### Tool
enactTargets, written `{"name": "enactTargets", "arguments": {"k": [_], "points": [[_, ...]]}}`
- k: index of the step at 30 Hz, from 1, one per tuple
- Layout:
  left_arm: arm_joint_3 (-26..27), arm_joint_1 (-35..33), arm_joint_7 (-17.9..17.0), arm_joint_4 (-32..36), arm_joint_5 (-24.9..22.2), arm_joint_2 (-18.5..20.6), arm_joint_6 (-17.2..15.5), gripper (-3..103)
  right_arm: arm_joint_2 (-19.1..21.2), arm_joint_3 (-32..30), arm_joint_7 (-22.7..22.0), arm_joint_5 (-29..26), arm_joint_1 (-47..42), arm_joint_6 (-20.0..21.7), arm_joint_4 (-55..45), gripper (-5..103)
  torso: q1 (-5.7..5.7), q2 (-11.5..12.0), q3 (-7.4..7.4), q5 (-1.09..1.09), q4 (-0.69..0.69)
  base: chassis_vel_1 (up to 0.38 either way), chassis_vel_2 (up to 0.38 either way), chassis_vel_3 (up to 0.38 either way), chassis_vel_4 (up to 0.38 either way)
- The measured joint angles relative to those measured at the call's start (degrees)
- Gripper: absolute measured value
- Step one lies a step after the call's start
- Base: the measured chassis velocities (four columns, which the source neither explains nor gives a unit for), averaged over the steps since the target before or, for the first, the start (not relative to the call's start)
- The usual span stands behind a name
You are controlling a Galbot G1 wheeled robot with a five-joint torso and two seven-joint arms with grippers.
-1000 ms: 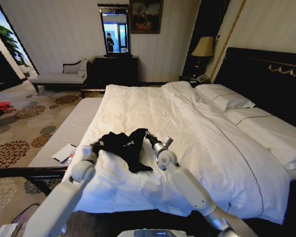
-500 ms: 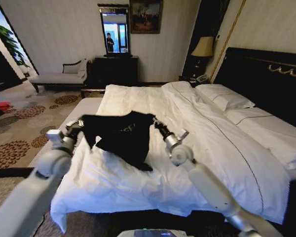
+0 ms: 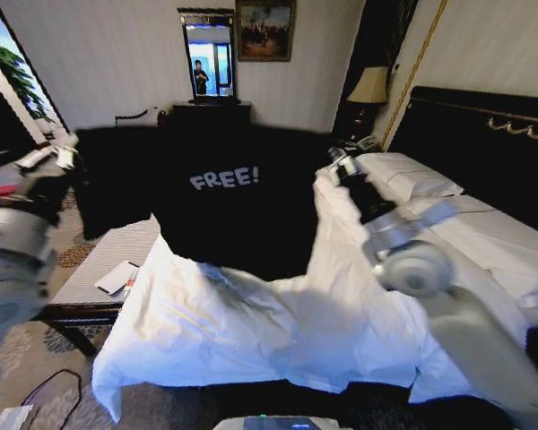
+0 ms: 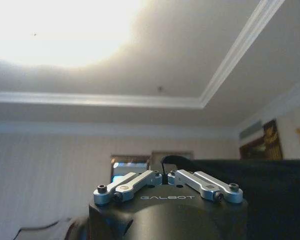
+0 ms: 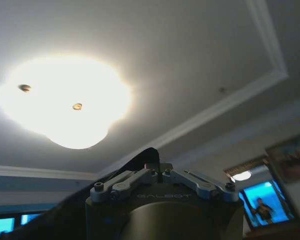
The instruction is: Fold the clothes on the bed.
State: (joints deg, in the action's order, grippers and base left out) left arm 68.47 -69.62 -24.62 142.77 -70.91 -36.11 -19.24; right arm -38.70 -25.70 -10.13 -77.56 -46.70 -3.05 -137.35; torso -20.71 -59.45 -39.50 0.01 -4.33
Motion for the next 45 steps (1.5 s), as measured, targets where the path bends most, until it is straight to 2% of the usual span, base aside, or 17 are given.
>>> {"name": "enactTargets", "arguments": {"k": [5, 8, 11, 15, 19, 21, 24, 26, 27, 29, 30, 32, 33, 35, 37, 39, 45], "points": [[7.6, -2.7, -0.4, 1.1, -6.6, 0.0, -1.1, 0, 2.4, -8.5, -1.3, -2.2, -5.7, 0.5, -6.5, 0, 0.01, 0.0, 0.01, -0.02, -0.02, 0.0, 0.0, 0.0, 0.0], [10.4, -4.7, -0.3, 1.1, -7.8, 0.0, -1.3, 0, 2.6, -11.5, -2.2, -2.7, -8.4, 1.3, -6.8, 0, 0.01, 0.0, 0.0, -0.02, 0.02, 0.0, 0.0, 0.0, 0.0], [13.0, -7.6, 0.2, 1.1, -8.0, -0.6, -1.4, 0, 2.4, -14.6, -3.4, -2.6, -12.5, 2.3, -6.7, 0, 0.0, 0.0, 0.0, -0.01, 0.01, 0.0, 0.0, 0.0, 0.0], [13.0, -11.6, 1.3, 0.9, -5.6, -3.0, -1.5, 0, 0.9, -15.7, -4.0, 2.8, -18.9, 3.1, -6.6, 0, 0.0, 0.0, -0.01, 0.01, 0.0, 0.0, 0.0, 0.0, 0.0], [2.5, -12.0, 1.4, 0.6, 2.4, -5.8, -2.9, 0, -1.4, -11.4, -7.1, 1.7, -20.3, 6.0, -6.2, 0, 0.01, 0.0, 0.0, -0.02, -0.01, 0.0, 0.0, 0.0, 0.0], [0.5, -12.2, 1.7, 0.5, 4.0, -6.4, -3.6, 0, -1.8, -9.8, -7.8, 1.8, -19.9, 6.7, -6.2, 0, 0.0, 0.0, -0.01, -0.03, -0.03, 0.0, 0.0, 0.0, 0.0], [-7.0, -13.0, 3.0, 0.5, 7.5, -7.3, -6.9, 0, -3.0, -1.0, -12.7, 2.0, -16.4, 10.6, -2.3, 0, 0.0, 0.0, -0.01, -0.04, 0.03, 0.0, 0.0, 0.0, 0.0], [-8.7, -12.8, 3.0, 0.5, 7.6, -7.1, -7.5, 0, -3.3, 0.9, -13.8, 1.7, -15.5, 11.3, -0.4, 0, 0.0, 0.0, -0.01, -0.03, 0.04, 0.0, 0.0, 0.0, 0.0], [-13.1, -11.4, 3.1, -0.5, 8.1, -6.1, -8.6, 0, -4.3, 5.8, -15.7, 0.6, -13.3, 12.5, 4.1, 0, 0.0, 0.0, -0.01, 0.01, 0.04, 0.0, 0.0, 0.0, 0.0], [-20.4, -8.5, 3.3, -5.7, 11.0, -4.3, -9.3, 0, -6.4, 13.5, -17.1, 0.3, -9.4, 13.6, 11.9, 0, 0.0, 0.0, -0.01, 0.0, -0.02, 0.0, 0.0, 0.0, 0.0], [-20.4, -8.5, 3.3, -5.7, 11.0, -4.3, -9.3, 0, -6.4, 13.5, -17.1, 0.3, -9.4, 13.6, 11.9, 0, 0.0, 0.0, -0.01, 0.0, -0.02, 0.0, 0.0, 0.0, 0.0], [-26.5, -5.1, 3.9, -11.5, 14.4, -3.5, -9.0, 0, -8.5, 18.8, -17.1, 1.6, -6.3, 13.7, 18.2, 0, -0.01, 0.0, -0.02, 0.03, -0.01, 0.0, 0.0, 0.0, 0.0], [-33.3, -0.7, 4.4, -17.7, 17.7, -3.7, -8.4, 0, -10.8, 23.2, -16.7, 3.4, -2.7, 13.5, 24.9, 0, -0.02, 0.0, -0.03, 0.0, 0.02, 0.0, 0.0, 0.0, 0.0], [-39.7, 4.8, 4.7, -24.6, 20.5, -5.5, -7.7, 0, -13.2, 26.2, -16.0, 4.8, 0.9, 12.9, 30.4, 0, -0.03, 0.0, -0.04, -0.04, 0.01, 0.0, 0.0, 0.0, 0.0], [-42.1, 7.2, 4.7, -27.2, 21.3, -6.6, -7.5, 0, -14.2, 27.4, -15.6, 5.4, 2.5, 12.5, 32.7, 0, -0.04, 0.0, -0.04, -0.05, 0.02, 0.0, 0.0, 0.0, 0.0], [-47.1, 13.0, 4.1, -33.3, 22.5, -10.4, -7.0, 0, -16.8, 29.5, -14.6, 6.5, 6.3, 11.5, 38.6, 0, -0.04, 0.0, -0.04, -0.03, 0.02, 0.0, 0.0, 0.0, 0.0], [-54.4, 22.6, 3.9, -43.9, 25.2, -16.8, -5.7, 0, -20.2, 30.9, -11.7, 8.8, 10.8, 9.7, 48.3, 0, -0.02, 0.0, -0.02, -0.01, -0.02, 0.0, 0.0, 0.0, 0.0]]}}
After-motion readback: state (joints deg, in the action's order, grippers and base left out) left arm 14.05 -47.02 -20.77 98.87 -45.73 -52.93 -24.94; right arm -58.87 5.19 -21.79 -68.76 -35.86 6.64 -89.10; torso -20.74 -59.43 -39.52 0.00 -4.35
